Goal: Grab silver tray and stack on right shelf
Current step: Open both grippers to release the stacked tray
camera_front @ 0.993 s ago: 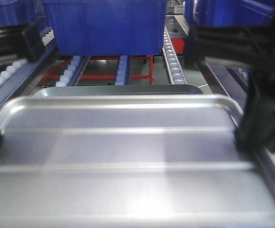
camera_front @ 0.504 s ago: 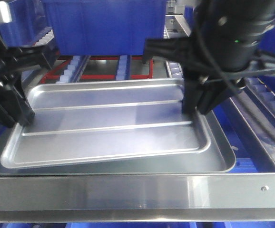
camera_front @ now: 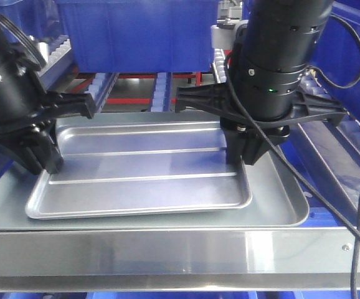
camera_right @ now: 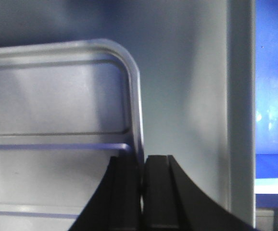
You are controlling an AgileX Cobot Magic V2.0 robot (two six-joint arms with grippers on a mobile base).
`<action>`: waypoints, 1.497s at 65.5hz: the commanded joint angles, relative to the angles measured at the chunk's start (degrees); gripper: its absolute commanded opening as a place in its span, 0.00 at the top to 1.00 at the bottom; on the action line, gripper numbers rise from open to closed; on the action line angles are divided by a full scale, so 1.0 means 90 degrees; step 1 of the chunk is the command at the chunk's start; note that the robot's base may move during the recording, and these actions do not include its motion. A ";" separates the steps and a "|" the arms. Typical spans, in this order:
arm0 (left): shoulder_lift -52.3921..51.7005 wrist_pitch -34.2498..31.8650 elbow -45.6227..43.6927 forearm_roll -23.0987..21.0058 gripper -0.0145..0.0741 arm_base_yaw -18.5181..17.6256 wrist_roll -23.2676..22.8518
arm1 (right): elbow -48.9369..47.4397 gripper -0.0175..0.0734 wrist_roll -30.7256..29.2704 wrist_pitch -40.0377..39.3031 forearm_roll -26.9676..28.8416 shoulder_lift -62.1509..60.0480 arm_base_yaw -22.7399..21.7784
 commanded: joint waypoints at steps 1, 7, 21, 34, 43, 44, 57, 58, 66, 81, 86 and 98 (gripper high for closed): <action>-0.0163 -0.0015 -0.0239 0.0127 0.95 0.0018 0.0085 | -0.0233 0.74 0.0031 -0.0215 -0.0253 -0.0248 -0.0061; -0.0163 -0.0027 -0.0239 0.0127 0.95 0.0018 0.0085 | -0.0233 0.74 0.0031 -0.0215 -0.0253 -0.0248 -0.0061; -0.0163 -0.0014 -0.0239 0.0102 0.95 0.0018 0.0085 | -0.0233 0.74 0.0031 -0.0223 -0.0253 -0.0248 -0.0061; -0.0163 -0.0026 -0.0239 0.0076 0.95 0.0018 0.0085 | -0.0233 0.74 0.0031 -0.0228 -0.0253 -0.0248 -0.0061; -0.0163 0.0003 -0.0239 0.0076 0.95 0.0018 0.0085 | -0.0233 0.74 0.0031 -0.0227 -0.0253 -0.0248 -0.0061; -0.0163 0.0004 -0.0239 0.0076 0.95 0.0018 0.0085 | -0.0233 0.74 0.0031 -0.0227 -0.0253 -0.0248 -0.0061; -0.0163 0.0372 -0.0239 0.0076 0.95 0.0018 0.0085 | -0.0233 0.59 0.0031 -0.0238 -0.0253 -0.0248 -0.0061; -0.0163 0.0372 -0.0239 0.0076 0.95 0.0018 0.0085 | -0.0233 0.56 0.0031 -0.0244 -0.0253 -0.0248 -0.0061; -0.0163 0.0359 -0.0262 0.0063 0.94 0.0018 0.0085 | -0.0233 0.37 0.0031 -0.0284 -0.0253 -0.0248 -0.0061; -0.0163 0.0287 -0.0262 -0.0058 0.59 0.0018 0.0085 | -0.0233 0.23 0.0031 -0.0033 -0.0253 -0.0248 -0.0061; -0.0163 0.0242 -0.0262 -0.0093 0.48 0.0018 0.0085 | -0.0233 0.23 0.0031 -0.0020 -0.0253 -0.0248 -0.0061; -0.0163 0.0236 -0.0438 -0.0093 0.55 0.0018 0.0085 | -0.0325 0.27 0.0031 0.0185 -0.0253 -0.0349 -0.0061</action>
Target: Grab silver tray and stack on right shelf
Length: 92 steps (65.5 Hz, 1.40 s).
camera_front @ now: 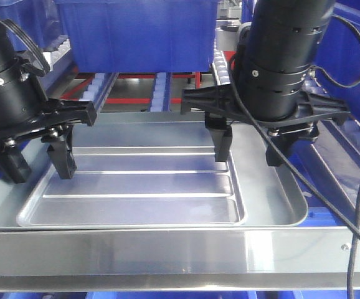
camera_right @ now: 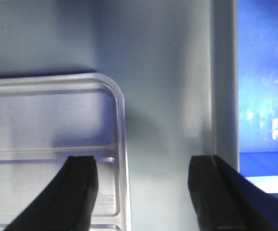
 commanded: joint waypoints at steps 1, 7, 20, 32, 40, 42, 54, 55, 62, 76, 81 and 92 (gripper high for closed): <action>-0.0245 -0.0086 -0.0356 -0.0034 0.57 0.0018 0.0020 | -0.0293 0.30 0.0004 0.0088 -0.0186 -0.0396 -0.0026; -0.0245 0.0271 -0.0647 0.0000 0.80 0.0018 0.0020 | -0.0382 0.55 0.0004 0.0387 -0.0186 -0.0490 -0.0019; -0.0245 0.0222 -0.0959 0.0000 0.93 0.0047 0.0020 | -0.0453 0.70 0.0004 0.0514 -0.0214 -0.0552 -0.0025; -0.0446 0.0572 -0.1221 0.0000 0.94 0.0085 0.0020 | -0.0627 0.75 -0.0436 0.0638 -0.0214 -0.0813 -0.0004; -0.0933 0.0006 -0.0987 -0.0039 0.94 0.0073 0.0020 | -0.0596 0.75 -0.0915 0.0499 -0.0208 -0.1151 0.0069; -0.1087 -0.0172 -0.0852 -0.0039 0.94 0.0056 0.0020 | -0.0534 0.75 -0.0963 0.0399 -0.0220 -0.1246 0.0104; -0.2184 -0.1495 0.0255 0.0000 0.94 -0.0172 0.0020 | 0.0404 0.75 -0.1237 -0.1290 -0.0914 -0.2043 0.0418; -0.2320 -0.1710 0.0413 0.0000 0.94 -0.0212 0.0020 | 0.0508 0.75 -0.1237 -0.1552 -0.1025 -0.2159 0.0453; -0.3030 -0.2404 0.1183 0.0000 0.94 -0.0332 0.0020 | 0.1326 0.75 -0.1237 -0.2673 -0.1408 -0.2783 0.0556; -0.4625 -0.3612 0.2568 0.0256 0.94 -0.0358 0.0025 | 0.2604 0.75 -0.1248 -0.3017 -0.1480 -0.4408 0.0555; -0.5239 -0.3922 0.3050 0.0588 0.94 -0.0358 0.0025 | 0.3024 0.75 -0.1263 -0.3029 -0.1799 -0.5013 0.0555; -0.6625 -0.3862 0.3774 0.0808 0.94 -0.0358 0.0025 | 0.3842 0.75 -0.1263 -0.3014 -0.2284 -0.6513 0.0555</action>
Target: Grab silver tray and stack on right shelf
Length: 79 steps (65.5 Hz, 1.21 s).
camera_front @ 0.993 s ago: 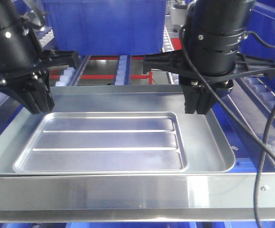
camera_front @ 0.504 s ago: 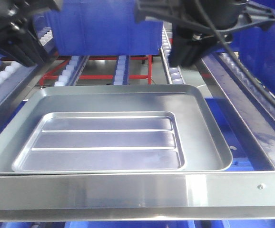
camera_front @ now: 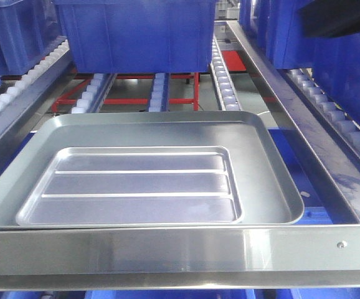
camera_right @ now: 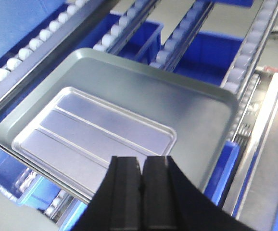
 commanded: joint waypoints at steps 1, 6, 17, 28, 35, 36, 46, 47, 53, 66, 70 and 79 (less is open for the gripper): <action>-0.0645 -0.0528 0.0077 0.0082 0.94 -0.0049 0.0025 | 0.0132 0.75 -0.0070 -0.0403 -0.0331 -0.0749 -0.0001; -0.1254 -0.0528 0.0222 0.0082 0.94 -0.0049 0.0025 | 0.0343 0.75 -0.0070 -0.0338 -0.0336 -0.1383 -0.0001; -0.2176 -0.0199 0.0255 0.0082 0.94 -0.0049 0.0025 | 0.0488 0.75 -0.0070 -0.0071 -0.0336 -0.2412 -0.0001; -0.2357 -0.0211 0.0255 0.0082 0.94 -0.0049 0.0025 | 0.0488 0.75 -0.0070 -0.0062 -0.0336 -0.2618 -0.0001; -0.2357 -0.0211 0.0255 0.0082 0.94 -0.0049 0.0025 | 0.0488 0.75 -0.0070 -0.0062 -0.0336 -0.2618 -0.0001; -0.2357 -0.0211 0.0255 0.0082 0.94 -0.0049 0.0025 | 0.0488 0.75 -0.0070 -0.0062 -0.0336 -0.2618 -0.0001; -0.2357 -0.0211 0.0255 0.0082 0.94 -0.0049 0.0025 | 0.0488 0.75 -0.0070 -0.0062 -0.0336 -0.2618 -0.0001; -0.2357 -0.0211 0.0255 0.0082 0.94 -0.0049 0.0025 | 0.0488 0.75 -0.0070 -0.0062 -0.0336 -0.2618 -0.0001; -0.2357 -0.0211 0.0255 0.0082 0.94 -0.0049 0.0025 | 0.0488 0.75 -0.0070 -0.0062 -0.0336 -0.2618 -0.0001; -0.2357 -0.0211 0.0255 0.0082 0.94 -0.0049 0.0025 | 0.0715 0.75 -0.0070 0.0038 -0.0336 -0.2652 -0.0001; -0.2357 -0.0211 0.0255 0.0082 0.94 -0.0049 0.0025 | 0.0858 0.75 -0.0075 0.0136 -0.0336 -0.2805 -0.0048; -0.2357 -0.0211 0.0255 0.0082 0.94 -0.0049 0.0025 | 0.1202 0.75 -0.0618 0.0222 0.0019 -0.3356 -0.0710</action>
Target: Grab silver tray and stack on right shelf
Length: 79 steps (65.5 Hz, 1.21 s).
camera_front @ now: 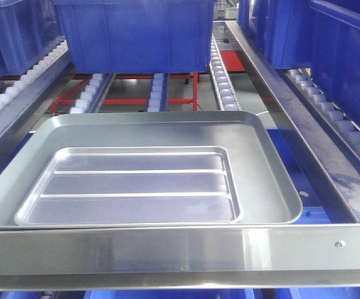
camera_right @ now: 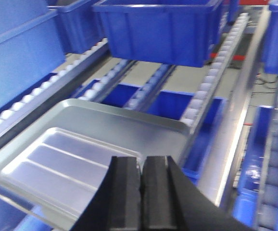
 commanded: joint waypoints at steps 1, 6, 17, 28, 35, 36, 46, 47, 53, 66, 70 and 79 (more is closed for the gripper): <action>0.0034 -0.0496 -0.0175 0.0019 0.94 -0.0049 0.0025 | 0.0012 0.75 -0.0418 -0.0308 0.0293 -0.0236 -0.0477; 0.0034 -0.0496 -0.0175 0.0019 0.94 -0.0049 0.0025 | 0.0258 0.75 -0.1067 -0.0364 0.1261 -0.0537 -0.1126; 0.0034 -0.0496 -0.0175 0.0019 0.94 -0.0049 0.0025 | 0.0855 0.75 -0.3410 -0.0936 0.3213 -0.1024 -0.2451; 0.0034 -0.0496 -0.0175 0.0019 0.94 -0.0049 0.0025 | 0.1728 0.75 -0.3632 -0.2347 0.3425 -0.1507 -0.3468; 0.0034 -0.0496 -0.0175 0.0019 0.94 -0.0049 0.0025 | 0.2102 0.75 -0.3626 -0.2402 0.3631 -0.2030 -0.3732; 0.0034 -0.0496 -0.0175 0.0019 0.94 -0.0049 0.0025 | 0.2138 0.75 -0.3626 -0.2432 0.3682 -0.2024 -0.3767; 0.0034 -0.0481 -0.0175 0.0019 0.94 -0.0049 0.0025 | 0.2305 0.75 -0.3637 -0.2339 0.4021 -0.2002 -0.3869; 0.0034 -0.0481 -0.0175 0.0019 0.94 -0.0049 0.0025 | 0.2305 0.75 -0.3637 -0.2339 0.4021 -0.2002 -0.3869; 0.0034 -0.0481 -0.0175 0.0019 0.94 -0.0049 0.0025 | 0.2305 0.75 -0.3651 -0.2221 0.4021 -0.2002 -0.3869; 0.0034 -0.0481 -0.0175 0.0019 0.94 -0.0049 0.0025 | 0.2305 0.75 -0.3651 -0.2136 0.4021 -0.2002 -0.3869; 0.0034 -0.0481 -0.0175 0.0019 0.94 -0.0049 0.0025 | 0.2305 0.75 -0.3651 -0.2136 0.4021 -0.2002 -0.3869; 0.0034 -0.0481 -0.0175 0.0019 0.94 -0.0049 0.0025 | 0.2305 0.75 -0.3651 -0.2136 0.4021 -0.2002 -0.3869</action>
